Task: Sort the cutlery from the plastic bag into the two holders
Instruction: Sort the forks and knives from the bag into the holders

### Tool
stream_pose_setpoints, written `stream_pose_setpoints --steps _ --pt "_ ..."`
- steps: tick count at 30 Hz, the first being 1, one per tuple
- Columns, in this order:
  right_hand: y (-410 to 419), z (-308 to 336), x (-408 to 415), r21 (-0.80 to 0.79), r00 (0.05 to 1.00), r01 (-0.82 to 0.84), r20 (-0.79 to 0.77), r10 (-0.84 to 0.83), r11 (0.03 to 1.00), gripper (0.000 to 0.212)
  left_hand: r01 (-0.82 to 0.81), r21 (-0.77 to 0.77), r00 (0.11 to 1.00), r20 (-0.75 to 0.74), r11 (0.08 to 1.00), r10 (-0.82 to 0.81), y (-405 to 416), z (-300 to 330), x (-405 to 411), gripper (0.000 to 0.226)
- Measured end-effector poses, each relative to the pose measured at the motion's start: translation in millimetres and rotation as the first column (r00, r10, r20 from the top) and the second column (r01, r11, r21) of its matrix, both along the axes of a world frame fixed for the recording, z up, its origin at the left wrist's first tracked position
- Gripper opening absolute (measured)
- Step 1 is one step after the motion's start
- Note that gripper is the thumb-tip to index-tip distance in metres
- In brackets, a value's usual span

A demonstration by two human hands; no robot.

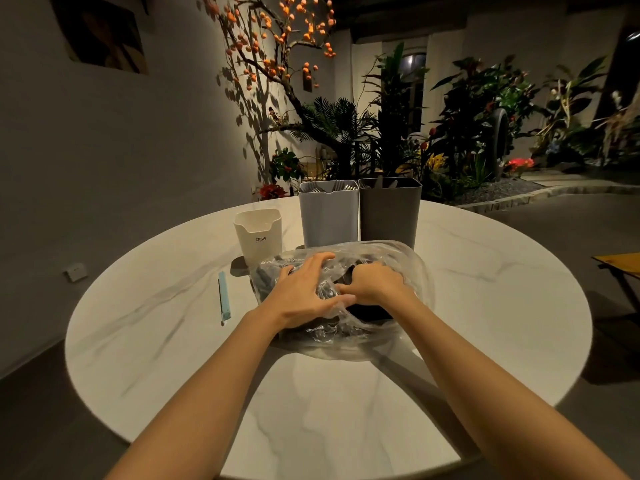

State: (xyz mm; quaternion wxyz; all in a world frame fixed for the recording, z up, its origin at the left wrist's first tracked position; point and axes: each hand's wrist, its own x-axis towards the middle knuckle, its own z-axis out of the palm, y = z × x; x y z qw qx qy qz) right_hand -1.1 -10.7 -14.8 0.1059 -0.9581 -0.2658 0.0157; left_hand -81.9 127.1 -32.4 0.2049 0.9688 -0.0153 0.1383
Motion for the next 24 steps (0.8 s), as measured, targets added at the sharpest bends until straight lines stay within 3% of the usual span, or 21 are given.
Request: stream_pose_setpoints --steps 4,7,12,18,24 --pt "1 1 11 0.033 0.995 -0.026 -0.095 0.029 0.999 0.034 0.037 -0.065 0.993 0.116 0.997 -0.03 4 -5 5 0.067" --pt "0 5 11 0.008 0.996 -0.02 -0.087 0.021 1.0 0.032 0.04 -0.032 0.97 0.241 0.999 -0.031 6 -8 7 0.041" --pt "-3 12 12 -0.049 0.999 0.023 -0.036 -0.025 0.999 0.025 0.061 0.048 0.925 0.372 0.997 -0.074 6 -9 8 0.028" --pt "-12 31 2 -0.053 0.995 0.021 -0.092 -0.026 0.998 0.016 0.008 0.09 0.922 0.384 0.996 -0.043 -5 -7 6 0.025" --pt "-30 28 -4 0.184 0.972 0.018 -0.233 0.026 0.983 0.022 -0.13 0.158 0.974 0.206 0.979 0.096 -16 0 7 0.029"
